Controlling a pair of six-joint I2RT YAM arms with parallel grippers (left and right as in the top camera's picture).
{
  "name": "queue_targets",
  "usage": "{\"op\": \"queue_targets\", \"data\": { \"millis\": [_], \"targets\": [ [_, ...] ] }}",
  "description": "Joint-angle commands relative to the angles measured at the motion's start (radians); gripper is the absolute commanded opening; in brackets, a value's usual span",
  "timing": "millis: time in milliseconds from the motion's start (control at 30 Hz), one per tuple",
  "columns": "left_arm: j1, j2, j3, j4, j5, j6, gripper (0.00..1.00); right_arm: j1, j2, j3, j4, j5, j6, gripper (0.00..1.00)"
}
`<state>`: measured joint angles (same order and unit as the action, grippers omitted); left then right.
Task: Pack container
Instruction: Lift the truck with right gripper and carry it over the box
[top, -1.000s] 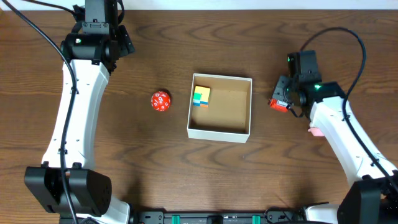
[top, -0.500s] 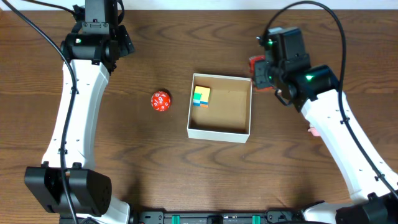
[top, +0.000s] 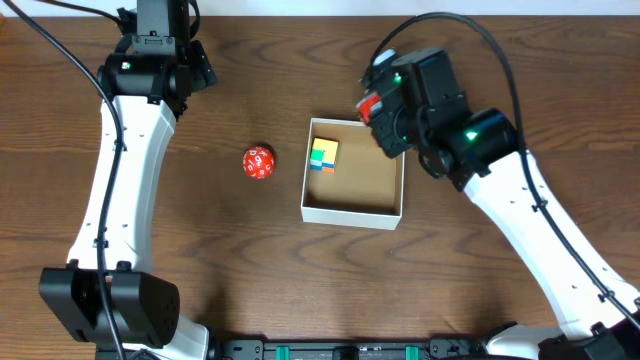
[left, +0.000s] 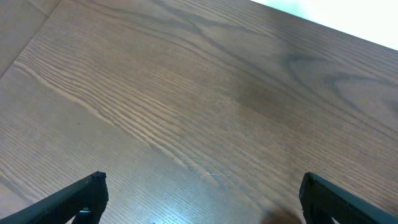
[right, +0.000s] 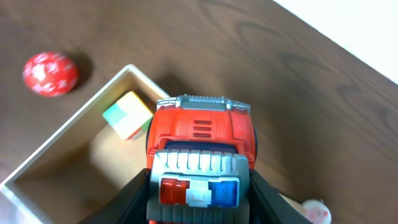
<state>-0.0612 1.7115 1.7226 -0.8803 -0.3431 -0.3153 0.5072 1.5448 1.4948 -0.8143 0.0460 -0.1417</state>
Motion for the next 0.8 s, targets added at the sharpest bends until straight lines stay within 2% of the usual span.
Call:
{"op": "queue_targets", "data": {
  "millis": [0,333,500,767],
  "targets": [
    [0.001,0.011,-0.006,-0.002,-0.009,-0.008,0.98,0.023,0.000,0.021,-0.003,-0.028,-0.105,0.29],
    [0.001,0.011,-0.006,-0.002,-0.009,-0.008,0.98,0.024,0.000,-0.026,-0.019,-0.029,-0.266,0.31],
    [0.001,0.011,-0.006,-0.002,-0.009,-0.008,0.98,0.024,0.011,-0.068,-0.012,-0.088,-0.396,0.34],
    [0.001,0.011,-0.006,-0.002,-0.009,-0.008,0.98,0.024,0.084,-0.096,-0.005,-0.089,-0.466,0.35]
  ]
}}
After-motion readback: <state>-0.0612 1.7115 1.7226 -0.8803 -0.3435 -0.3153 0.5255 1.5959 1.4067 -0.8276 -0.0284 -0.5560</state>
